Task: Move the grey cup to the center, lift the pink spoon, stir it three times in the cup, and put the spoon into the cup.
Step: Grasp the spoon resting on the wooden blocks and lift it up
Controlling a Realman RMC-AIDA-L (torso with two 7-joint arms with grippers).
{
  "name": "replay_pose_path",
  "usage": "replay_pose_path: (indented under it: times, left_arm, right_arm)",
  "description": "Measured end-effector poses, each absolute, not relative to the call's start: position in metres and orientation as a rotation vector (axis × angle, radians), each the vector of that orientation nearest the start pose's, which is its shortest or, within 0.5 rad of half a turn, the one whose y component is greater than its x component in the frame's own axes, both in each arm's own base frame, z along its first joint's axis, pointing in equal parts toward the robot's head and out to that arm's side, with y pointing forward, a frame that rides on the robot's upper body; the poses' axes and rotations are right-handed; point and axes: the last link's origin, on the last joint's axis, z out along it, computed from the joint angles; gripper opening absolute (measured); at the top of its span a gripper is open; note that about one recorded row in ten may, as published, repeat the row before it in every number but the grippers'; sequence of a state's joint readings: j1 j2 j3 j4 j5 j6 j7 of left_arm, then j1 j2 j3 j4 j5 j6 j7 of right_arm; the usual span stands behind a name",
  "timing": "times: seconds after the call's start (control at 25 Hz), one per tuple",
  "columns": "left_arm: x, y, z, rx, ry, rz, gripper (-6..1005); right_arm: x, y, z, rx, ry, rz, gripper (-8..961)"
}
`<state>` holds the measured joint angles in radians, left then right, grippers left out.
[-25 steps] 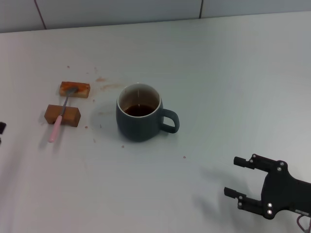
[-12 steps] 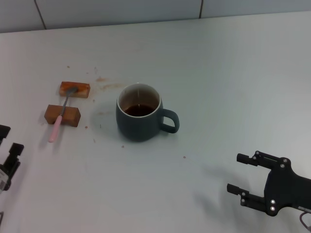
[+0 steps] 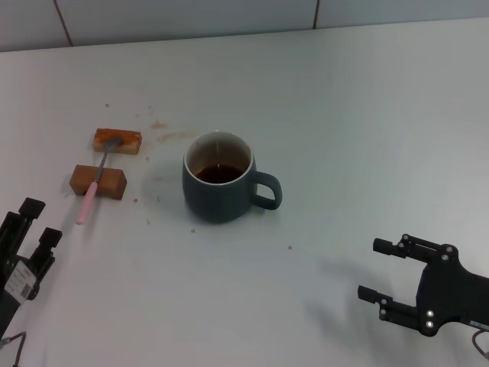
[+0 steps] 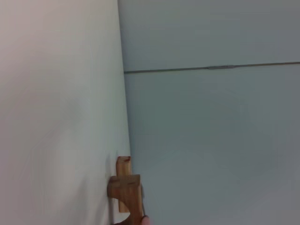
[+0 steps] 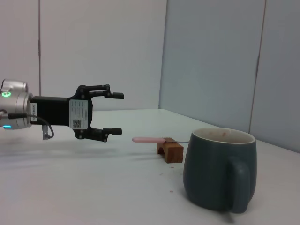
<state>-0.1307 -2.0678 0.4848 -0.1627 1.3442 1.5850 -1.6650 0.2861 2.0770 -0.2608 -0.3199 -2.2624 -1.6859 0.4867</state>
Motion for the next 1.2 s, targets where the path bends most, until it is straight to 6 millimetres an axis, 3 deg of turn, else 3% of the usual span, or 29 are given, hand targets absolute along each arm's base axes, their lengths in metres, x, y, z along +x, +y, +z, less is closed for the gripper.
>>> replay_pose_path:
  times: [1.2]
  left_arm:
    - [-0.359, 0.186, -0.053, 1.414, 2.492, 1.969, 776]
  right_arm:
    - [0.338, 0.204, -0.033, -2.575, 0.187, 0.751, 684]
